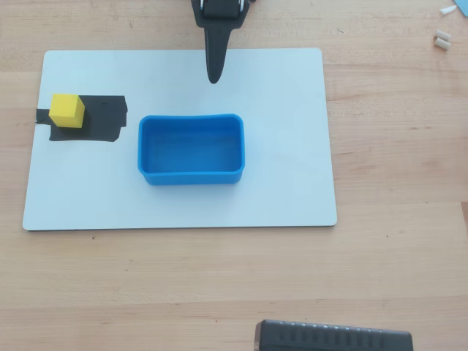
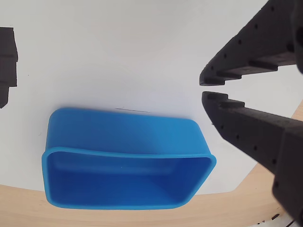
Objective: Pick up yellow cube and drop it in the blue rectangular bin
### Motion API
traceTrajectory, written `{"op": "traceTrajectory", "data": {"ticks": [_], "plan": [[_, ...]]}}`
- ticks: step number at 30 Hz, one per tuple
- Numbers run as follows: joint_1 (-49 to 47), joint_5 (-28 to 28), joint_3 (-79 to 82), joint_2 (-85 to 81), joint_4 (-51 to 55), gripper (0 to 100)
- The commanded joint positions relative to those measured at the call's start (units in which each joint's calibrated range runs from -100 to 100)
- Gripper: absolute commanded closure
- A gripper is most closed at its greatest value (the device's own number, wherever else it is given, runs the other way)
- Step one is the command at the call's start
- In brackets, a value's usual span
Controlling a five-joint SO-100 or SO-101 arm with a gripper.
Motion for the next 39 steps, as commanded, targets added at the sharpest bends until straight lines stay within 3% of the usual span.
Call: {"op": "traceTrajectory", "data": {"ticks": [1,11,15,20,28,39], "plan": [[1.37,-0.1,-0.37,-1.34,0.46,100],[1.03,0.05,-0.37,-1.34,-0.28,100],[0.95,0.88,-7.46,0.42,2.44,100],[2.4,2.25,-19.37,12.87,2.77,100],[10.64,4.4,-51.19,43.9,11.03,100],[25.22,12.84,-76.82,73.25,13.42,100]]}}
